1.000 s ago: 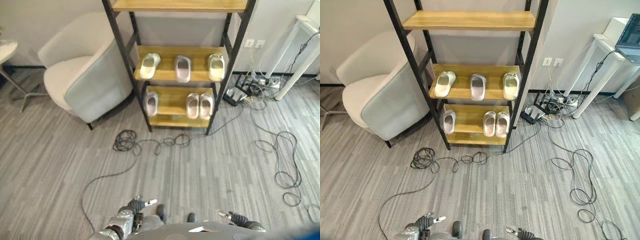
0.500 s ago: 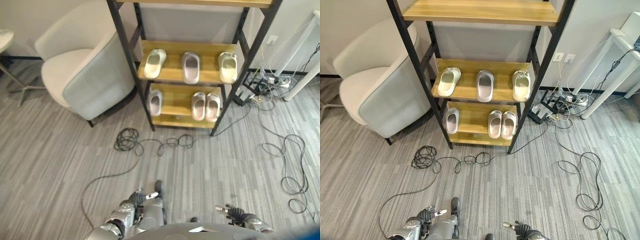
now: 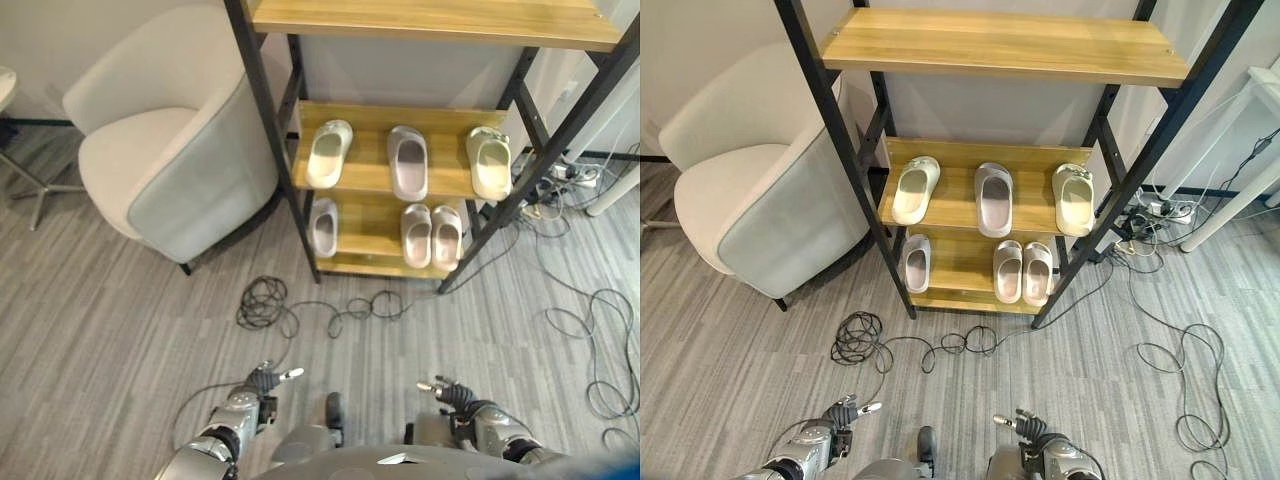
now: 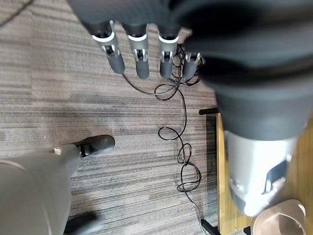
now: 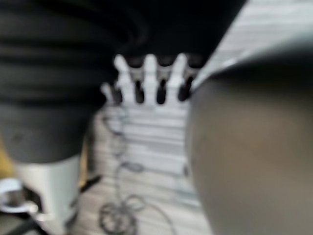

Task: Arrange the slippers neatly on the shoe rack.

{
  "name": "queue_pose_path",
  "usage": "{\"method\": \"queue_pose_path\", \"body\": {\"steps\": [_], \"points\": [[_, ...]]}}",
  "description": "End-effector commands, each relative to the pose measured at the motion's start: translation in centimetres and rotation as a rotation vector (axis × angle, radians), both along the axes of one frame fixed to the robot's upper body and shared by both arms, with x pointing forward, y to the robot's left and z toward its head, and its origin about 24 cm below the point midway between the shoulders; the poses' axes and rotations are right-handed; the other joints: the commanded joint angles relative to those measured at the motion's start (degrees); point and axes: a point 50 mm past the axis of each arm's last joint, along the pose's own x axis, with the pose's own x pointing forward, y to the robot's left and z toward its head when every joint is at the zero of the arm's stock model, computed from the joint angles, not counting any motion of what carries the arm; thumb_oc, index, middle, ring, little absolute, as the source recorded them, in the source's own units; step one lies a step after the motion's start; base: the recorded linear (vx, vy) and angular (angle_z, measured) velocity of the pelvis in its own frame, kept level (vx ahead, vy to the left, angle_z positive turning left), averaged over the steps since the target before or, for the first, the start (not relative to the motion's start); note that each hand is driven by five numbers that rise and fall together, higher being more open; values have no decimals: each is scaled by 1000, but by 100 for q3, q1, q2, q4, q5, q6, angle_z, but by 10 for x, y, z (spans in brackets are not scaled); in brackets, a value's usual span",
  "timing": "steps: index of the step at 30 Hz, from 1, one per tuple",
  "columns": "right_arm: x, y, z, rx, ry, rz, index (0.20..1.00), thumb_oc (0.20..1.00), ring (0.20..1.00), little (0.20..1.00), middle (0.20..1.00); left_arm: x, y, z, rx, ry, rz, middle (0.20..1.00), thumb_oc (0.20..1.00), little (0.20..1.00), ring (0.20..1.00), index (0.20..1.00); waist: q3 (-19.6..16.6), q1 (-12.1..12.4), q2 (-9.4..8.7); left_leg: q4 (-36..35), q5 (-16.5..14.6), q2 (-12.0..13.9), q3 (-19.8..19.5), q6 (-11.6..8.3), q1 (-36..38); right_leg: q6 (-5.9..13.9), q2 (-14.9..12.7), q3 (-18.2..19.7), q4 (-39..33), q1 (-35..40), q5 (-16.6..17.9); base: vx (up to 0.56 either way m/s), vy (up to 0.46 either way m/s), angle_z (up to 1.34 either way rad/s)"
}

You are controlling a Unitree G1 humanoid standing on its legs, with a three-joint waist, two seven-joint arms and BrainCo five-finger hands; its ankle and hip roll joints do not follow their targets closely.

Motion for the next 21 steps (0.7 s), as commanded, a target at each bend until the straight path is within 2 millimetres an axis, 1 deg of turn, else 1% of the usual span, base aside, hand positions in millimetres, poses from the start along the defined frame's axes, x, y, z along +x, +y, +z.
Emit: {"method": "queue_pose_path", "body": {"steps": [1, 2, 4, 5, 6, 7, 8, 9, 10, 11, 12, 13, 14, 15, 16, 18, 19, 20, 21], "points": [[-16, 1, -6, 16, 49, -38, 1000, 1000, 1000, 1000, 1000, 3, -7, 1, -20, -21, -87, 1000, 1000, 1000, 1000, 1000, 200, -184, -187, 788, -995, -107, -480, -592, 255, -7, 136, 246, -1570, 63, 928, 329, -129, 38], [-16, 1, -6, 15, 49, -38, 1000, 1000, 1000, 1000, 1000, 3, -7, 1, -21, -21, -88, 1000, 1000, 1000, 1000, 1000, 221, -189, -169, 787, -1011, -88, -489, -596, 287, -10, 152, 230, -1587, 106, 926, 317, -137, 42], [-17, 1, -7, 14, 52, -21, 1000, 1000, 1000, 1000, 1000, 3, -7, 1, -31, -20, -94, 1000, 1000, 1000, 1000, 1000, 203, -234, -214, 729, -1079, -98, -638, -650, 449, 61, 115, 278, -1939, -39, 1093, 262, -130, 48], [-17, 0, -7, 10, 53, -13, 1000, 1000, 1000, 1000, 1000, 1, -8, 0, -34, -11, -100, 1000, 1000, 1000, 1000, 1000, 200, -261, -218, 698, -1154, -57, -714, -687, 574, 87, 110, 268, -2083, -87, 1167, 343, -185, 66], [-19, 1, -7, 14, 59, -2, 1000, 1000, 1000, 1000, 1000, -1, -8, -1, -35, -4, -100, 1000, 1000, 1000, 1000, 1000, 174, -270, -246, 650, -1196, -38, -777, -717, 687, 104, 91, 251, -2107, -167, 1213, 348, -200, 78], [-22, 0, -8, 11, 66, -3, 1000, 1000, 1000, 1000, 1000, -3, -7, -2, -32, 1, -107, 1000, 1000, 1000, 1000, 1000, 112, -269, -286, 648, -1291, -32, -883, -752, 768, 91, 68, 292, -2210, -58, 1197, 305, -194, 52], [-25, 0, -9, 16, 76, -5, 1000, 1000, 1000, 1000, 1000, -8, -6, -4, -32, 20, -104, 1000, 1000, 1000, 1000, 1000, 68, -266, -314, 617, -1335, -21, -914, -773, 869, 56, 99, 352, -2133, -16, 1271, 313, -224, 43], [-28, -1, -10, 16, 86, -11, 1000, 1000, 1000, 1000, 1000, -10, -6, -5, -33, 26, -95, 1000, 1000, 1000, 1000, 1000, -17, -260, -337, 608, -1379, 43, -1033, -820, 969, 17, 135, 413, -2109, 65, 1287, 403, -359, 30], [-34, -1, -12, 21, 105, -11, 1000, 1000, 1000, 1000, 1000, -15, -6, -7, -48, 35, -64, 1000, 1000, 1000, 1000, 1000, -141, -230, -360, 634, -1343, 200, -1165, -939, 1035, -81, 250, 439, -1997, 141, 1265, 314, -298, 35], [-34, -1, -12, 21, 105, -11, 1000, 1000, 1000, 1000, 1000, -15, -6, -7, -48, 35, -64, 1000, 1000, 1000, 1000, 1000, -141, -235, -355, 633, -1345, 207, -1170, -941, 1038, -83, 254, 432, -1995, 145, 1261, 281, -326, 35], [-35, 0, -12, 23, 109, -10, 1000, 1000, 1000, 1000, 1000, -16, -6, -7, -57, 34, -50, 1000, 1000, 1000, 1000, 1000, -217, -211, -353, 657, -1292, 323, -1223, -1009, 1054, -151, 309, 363, -1935, 179, 1204, 175, -223, 35], [-34, 0, -12, 27, 108, -2, 1000, 1000, 1000, 1000, 1000, -16, -6, -7, -60, 32, -52, 1000, 1000, 1000, 1000, 1000, -268, -193, -335, 806, -1149, 448, -1270, -1106, 1006, -228, 383, 288, -1895, 249, 1109, 226, -299, 39], [-34, 0, -12, 28, 107, 0, 1000, 1000, 1000, 1000, 1000, -16, -6, -7, -62, 31, -54, 1000, 1000, 1000, 1000, 1000, -279, -182, -330, 966, -1056, 519, -1281, -1177, 933, -277, 424, 231, -1897, 333, 1037, 195, -262, 33], [-34, 0, -12, 29, 107, 10, 1000, 1000, 1000, 1000, 1000, -17, -6, -7, -64, 27, -57, 1000, 1000, 1000, 1000, 1000, -308, -153, -321, 1157, -842, 612, -1273, -1271, 851, -361, 505, 169, -1937, 478, 939, 139, -255, 19], [-33, 0, -11, 27, 105, 16, 1000, 1000, 1000, 1000, 1000, -12, -6, -5, -65, 11, -62, 1000, 1000, 1000, 1000, 1000, -249, -85, -363, 1701, -462, 632, -1334, -1389, 523, -427, 526, 134, -1984, 614, 863, 96, -250, 26], [-26, 0, -9, 26, 83, 36, 1000, 1000, 1000, 1000, 1000, -3, -4, -1, -58, -20, -58, 1000, 1000, 1000, 1000, 1000, -81, 3, -494, 2657, -43, 621, -1368, -1412, -50, -572, 516, 98, -2036, 822, 785, 63, -287, 34], [-19, 3, -7, 23, 59, 68, 1000, 1000, 1000, 1000, 1000, 2, 0, 2, -49, -45, -38, 1000, 1000, 1000, 1000, 1000, -15, 68, -586, 2968, 4, 725, -1163, -1295, -316, -688, 553, 60, -2084, 1037, 656, 68, -250, 17], [-19, 3, -7, 23, 59, 68, 1000, 1000, 1000, 1000, 1000, 2, 0, 2, -49, -45, -38, 1000, 1000, 1000, 1000, 1000, -5, 74, -581, 2980, -8, 731, -1160, -1295, -309, -689, 559, 63, -2083, 1047, 654, 111, -212, 7], [-18, 4, -7, 21, 56, 80, 1000, 1000, 1000, 1000, 1000, 3, 0, 3, -53, -52, -30, 1000, 1000, 1000, 1000, 1000, -11, 104, -593, 2878, -76, 780, -1026, -1272, -394, -705, 574, 28, -2105, 1140, 587, 114, -81, 22]]}}
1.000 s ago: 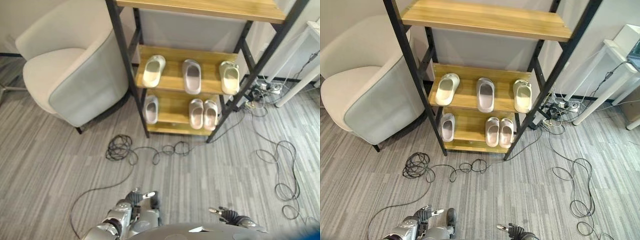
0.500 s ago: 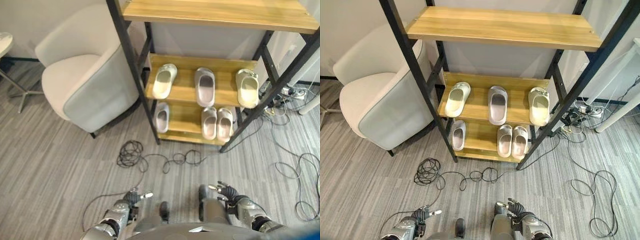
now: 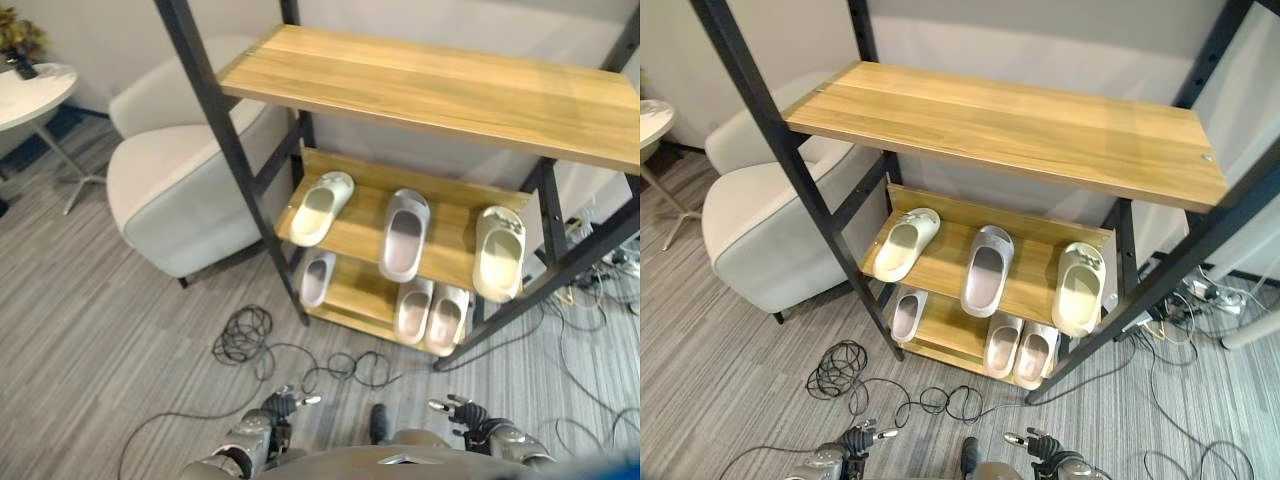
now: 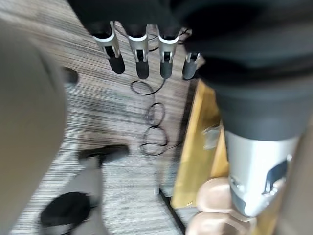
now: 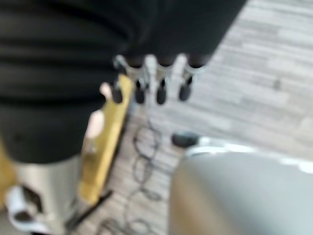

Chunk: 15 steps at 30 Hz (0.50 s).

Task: Arrange the slippers neatly on the shoe rack.

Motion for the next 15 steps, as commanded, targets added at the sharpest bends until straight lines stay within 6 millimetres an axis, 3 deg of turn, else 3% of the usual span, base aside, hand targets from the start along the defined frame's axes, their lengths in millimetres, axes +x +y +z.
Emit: {"method": "queue_pose_path", "body": {"steps": [1, 2, 3, 6, 7, 13, 15], "points": [[7, 3, 2, 2, -28, 42, 1000, 1000, 1000, 1000, 1000, 17, 11, 10, 9, -97, 16, 1000, 1000, 1000, 1000, 1000, 208, 70, -64, -581, 249, 14, 699, 730, 265, 465, -325, 590, 612, -156, -663, 260, -125, 37], [5, 3, 1, -7, -18, 58, 1000, 1000, 1000, 1000, 1000, 15, 12, 10, 2, -89, 15, 1000, 1000, 1000, 1000, 1000, 181, 150, -103, -1180, -47, -102, 780, 783, 126, 492, -313, 523, 564, 7, -742, 215, -76, 46], [5, 3, 1, -7, -18, 58, 1000, 1000, 1000, 1000, 1000, 15, 12, 9, 2, -89, 15, 1000, 1000, 1000, 1000, 1000, 197, 156, -103, -1178, -59, -100, 786, 785, 150, 493, -313, 527, 564, 30, -750, 207, -37, 51], [1, 2, 0, -27, 0, 91, 1000, 1000, 1000, 1000, 1000, 19, 14, 11, 4, -93, 5, 1000, 1000, 1000, 1000, 1000, 273, 299, -2, -2127, 558, -167, 737, 706, -226, 498, -117, 527, 548, 292, -909, 168, 22, 14], [2, 5, 0, -21, -3, 100, 1000, 1000, 1000, 1000, 1000, 17, 15, 11, 2, -93, 25, 1000, 1000, 1000, 1000, 1000, 268, 346, 0, -2397, 525, -178, 718, 732, -69, 520, -89, 603, 573, 357, -933, 195, 38, -13], [-12, 12, -5, -14, 36, 132, 1000, 1000, 1000, 1000, 1000, -4, 23, 4, 27, -31, 28, 1000, 1000, 1000, 1000, 1000, -35, 393, -76, -2557, 415, -326, 606, 801, 288, 597, -221, 755, 372, 694, -965, 227, 79, -28], [3, 22, -1, -4, -30, 188, 1000, 1000, 1000, 1000, 1000, -1, 23, 5, 28, -41, 7, 1000, 1000, 1000, 1000, 1000, -119, 409, -100, -2640, 343, -372, 727, 871, 453, 679, -322, 774, 296, 793, -960, 175, 110, -26]]}}
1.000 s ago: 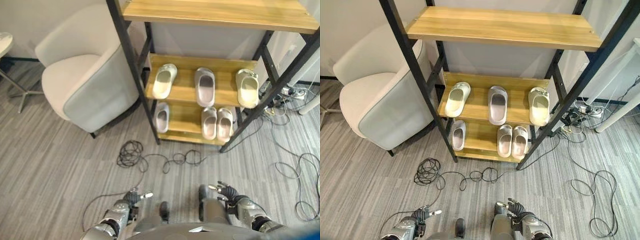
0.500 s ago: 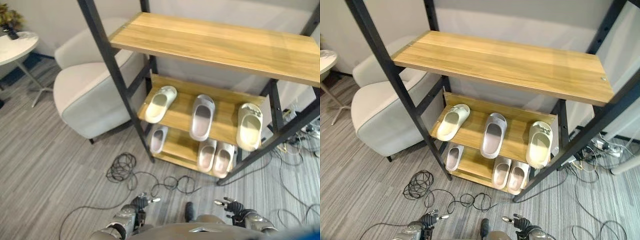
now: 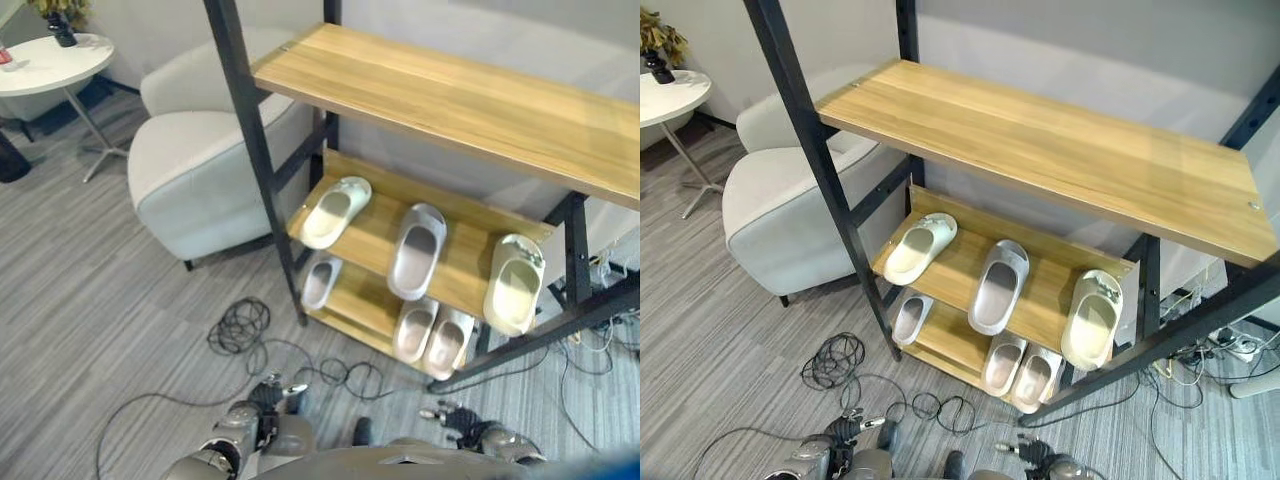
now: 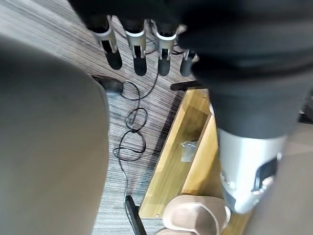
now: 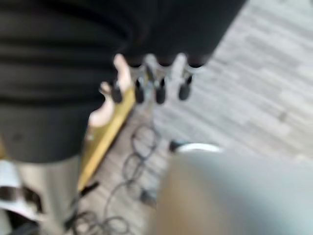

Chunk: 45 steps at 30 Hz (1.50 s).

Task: Arrange the slippers neatly on the shoe rack.

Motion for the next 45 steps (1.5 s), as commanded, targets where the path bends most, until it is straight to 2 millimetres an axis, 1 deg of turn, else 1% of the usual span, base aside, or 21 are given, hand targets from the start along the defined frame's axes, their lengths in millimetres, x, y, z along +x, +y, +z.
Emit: {"method": "queue_pose_path", "body": {"steps": [1, 2, 3, 4, 7, 9, 11, 12, 14, 16, 17, 18, 19, 20, 23, 27, 29, 32, 33, 39, 45], "points": [[24, 16, 7, 34, -101, 79, 1000, 1000, 1000, 1000, 1000, 2, 6, 2, 14, -20, -49, 1000, 1000, 1000, 1000, 1000, -285, 21, -8, 409, -427, -188, -48, 338, -11, 624, -449, 530, 533, 49, -634, 81, 70, -30], [33, 19, 10, 41, -134, 100, 1000, 1000, 1000, 1000, 1000, 4, 5, 3, 15, -24, -69, 1000, 1000, 1000, 1000, 1000, -301, 20, -13, 411, -463, -208, -11, 362, 19, 651, -484, 531, 529, 73, -641, 102, 107, -16], [54, 24, 19, 56, -206, 138, 1000, 1000, 1000, 1000, 1000, 6, 3, 4, 9, -32, -92, 1000, 1000, 1000, 1000, 1000, -355, 22, -14, 408, -530, -239, 39, 405, 78, 698, -541, 566, 537, 89, -653, 102, 107, -7], [54, 24, 19, 56, -206, 138, 1000, 1000, 1000, 1000, 1000, 6, 3, 4, 9, -32, -92, 1000, 1000, 1000, 1000, 1000, -351, 24, -13, 409, -532, -239, 41, 406, 82, 698, -541, 568, 537, 93, -655, 104, 110, -2], [88, 47, 39, 155, -347, 197, 1000, 1000, 1000, 1000, 1000, 9, 0, 5, 6, -46, -129, 1000, 1000, 1000, 1000, 1000, -395, 15, -16, 417, -614, -288, 131, 458, 147, 765, -619, 608, 539, 120, -650, 67, 93, -8], [104, 63, 52, 196, -415, 301, 1000, 1000, 1000, 1000, 1000, 8, -1, 4, 15, -37, -164, 1000, 1000, 1000, 1000, 1000, -416, 27, -30, 427, -657, -302, 164, 472, 159, 793, -649, 634, 552, 95, -640, 49, 85, -13], [108, 75, 57, 216, -434, 395, 1000, 1000, 1000, 1000, 1000, 6, -2, 4, 22, -30, -192, 1000, 1000, 1000, 1000, 1000, -434, 43, -57, 456, -702, -313, 191, 488, 167, 811, -665, 651, 556, 94, -642, 28, 65, -13], [147, 105, 102, 296, -589, 500, 1000, 1000, 1000, 1000, 1000, 4, 6, 4, 36, -17, -179, 1000, 1000, 1000, 1000, 1000, -451, 22, -113, 456, -676, -294, 240, 489, 146, 813, -660, 689, 577, 39, -601, -13, 46, -5], [96, 122, 92, 366, -586, 626, 1000, 1000, 1000, 1000, 1000, -2, 5, 2, 28, -8, -136, 1000, 1000, 1000, 1000, 1000, -401, -121, -145, 458, -679, -264, 345, 513, 143, 849, -666, 764, 631, -49, -575, -71, 53, -8], [81, 131, 108, 370, -717, 761, 1000, 1000, 1000, 1000, 1000, -7, 5, 0, 10, -1, -92, 1000, 1000, 1000, 1000, 1000, -296, -214, -140, 488, -693, -241, 434, 527, 110, 875, -644, 882, 734, -191, -562, -125, 71, -37], [78, 133, 115, 380, -744, 804, 1000, 1000, 1000, 1000, 1000, -9, 7, -1, 5, 13, -89, 1000, 1000, 1000, 1000, 1000, -246, -254, -151, 511, -695, -237, 460, 530, 88, 888, -639, 922, 773, -249, -555, -110, 66, -45], [83, 134, 129, 378, -795, 838, 1000, 1000, 1000, 1000, 1000, -10, 11, -1, 6, 35, -88, 1000, 1000, 1000, 1000, 1000, -230, -280, -164, 527, -708, -231, 491, 537, 63, 897, -630, 936, 801, -297, -558, -64, 57, -29], [84, 132, 135, 369, -821, 842, 1000, 1000, 1000, 1000, 1000, -13, 12, -2, 8, 54, -89, 1000, 1000, 1000, 1000, 1000, -224, -298, -177, 527, -717, -230, 509, 545, 61, 902, -632, 943, 810, -306, -559, -23, 58, -27], [88, 128, 149, 363, -865, 846, 1000, 1000, 1000, 1000, 1000, -19, 13, -4, 0, 81, -88, 1000, 1000, 1000, 1000, 1000, -241, -319, -191, 533, -731, -231, 535, 555, 61, 908, -638, 950, 824, -313, -562, 4, 50, -20], [89, 110, 170, 325, -957, 776, 1000, 1000, 1000, 1000, 1000, -34, 15, -8, -10, 124, -78, 1000, 1000, 1000, 1000, 1000, -290, -355, -227, 483, -752, -231, 559, 580, 114, 920, -653, 952, 820, -316, -548, 33, 39, -12], [97, 79, 185, 134, -1117, 605, 1000, 1000, 1000, 1000, 1000, -51, 11, -13, -34, 162, -32, 1000, 1000, 1000, 1000, 1000, -303, -396, -229, 411, -760, -237, 577, 606, 177, 951, -664, 939, 804, -333, -513, 25, 27, 0], [101, 67, 192, 45, -1175, 571, 1000, 1000, 1000, 1000, 1000, -54, 10, -13, -45, 158, -23, 1000, 1000, 1000, 1000, 1000, -306, -400, -219, 383, -767, -238, 567, 620, 207, 951, -659, 935, 788, -327, -505, 0, 0, 0], [105, 60, 198, -28, -1217, 581, 1000, 1000, 1000, 1000, 1000, -55, 10, -13, -44, 150, -29, 1000, 1000, 1000, 1000, 1000, -304, -374, -216, 373, -778, -243, 543, 624, 222, 945, -651, 905, 773, -310, -515, 12, 1, 1], [109, 54, 201, -111, -1250, 585, 1000, 1000, 1000, 1000, 1000, -56, 9, -13, -49, 146, -28, 1000, 1000, 1000, 1000, 1000, -312, -350, -215, 373, -793, -252, 520, 629, 234, 946, -648, 884, 765, -296, -523, 37, 6, 4], [124, 39, 221, -379, -1404, 595, 1000, 1000, 1000, 1000, 1000, -58, 0, -14, -71, 131, -48, 1000, 1000, 1000, 1000, 1000, -306, -302, -177, 371, -816, -269, 481, 654, 258, 943, -649, 849, 756, -271, -532, 24, 8, 2], [136, 20, 236, -677, -1478, 602, 1000, 1000, 1000, 1000, 1000, -61, -4, -15, -86, 130, -53, 1000, 1000, 1000, 1000, 1000, -314, -269, -152, 396, -856, -288, 457, 673, 248, 951, -661, 825, 757, -270, -536, 17, 8, 3]]}}
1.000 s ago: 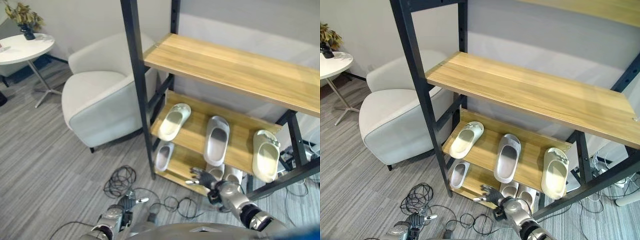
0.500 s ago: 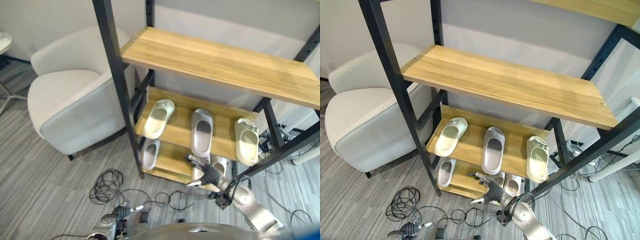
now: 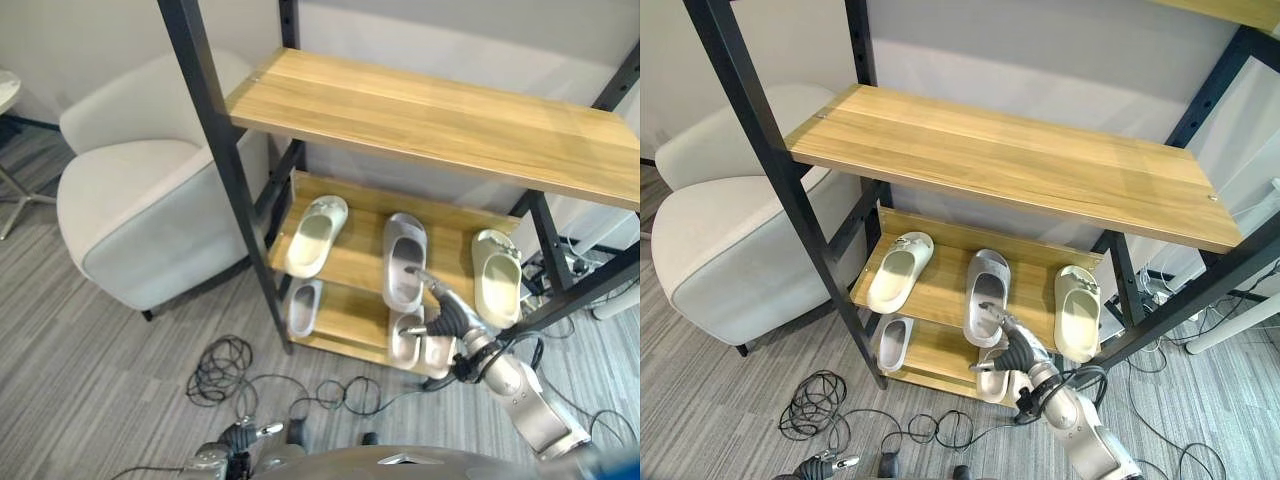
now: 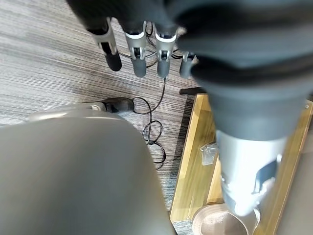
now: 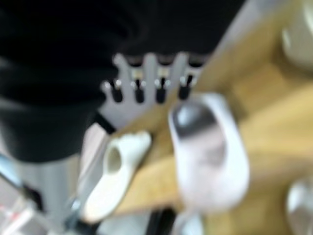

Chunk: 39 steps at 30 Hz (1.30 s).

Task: Arrange the slippers neatly on the shoe rack.

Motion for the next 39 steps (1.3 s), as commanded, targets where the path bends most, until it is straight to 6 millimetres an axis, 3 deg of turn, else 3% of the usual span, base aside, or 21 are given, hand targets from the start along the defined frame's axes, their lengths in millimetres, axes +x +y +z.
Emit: {"method": "queue_pose_path", "body": {"steps": [1, 8, 17, 26, 39], "points": [[19, -5, 46, -62, -273, -26, 1000, 1000, 1000, 1000, 1000, 2, -28, -5, -86, -3, -57, 1000, 1000, 1000, 1000, 1000, 78, 198, -78, 787, -825, 75, -261, 136, -18, 404, -211, 80, 726, -74, -621, 0, 0, 0], [35, -16, 46, -190, -279, -95, 1000, 1000, 1000, 1000, 1000, 3, -25, -4, -88, -5, -71, 1000, 1000, 1000, 1000, 1000, 71, 238, -102, 765, -831, 43, -285, 144, -51, 404, -223, 77, 704, -102, -611, 0, 0, 0], [50, -26, 36, -231, -183, -153, 1000, 1000, 1000, 1000, 1000, 6, -15, -2, -66, -8, -84, 1000, 1000, 1000, 1000, 1000, 154, 323, -173, 829, -850, 35, -347, 141, -192, 392, -246, 38, 699, -180, -629, -2, -6, 4], [65, -45, 45, -279, -215, -257, 1000, 1000, 1000, 1000, 1000, 18, -25, 1, -72, -75, -60, 1000, 1000, 1000, 1000, 1000, 379, 385, -50, 1012, -939, -1, -423, 154, -374, 368, -263, -33, 788, -270, -697, 0, -2, 3], [86, -52, 58, -296, -278, -364, 1000, 1000, 1000, 1000, 1000, 32, -31, 4, -76, -122, -59, 1000, 1000, 1000, 1000, 1000, 651, 449, 33, 1126, -902, -64, -493, 151, -686, 356, -292, -56, 860, -503, -669, -18, 0, 4]]}}
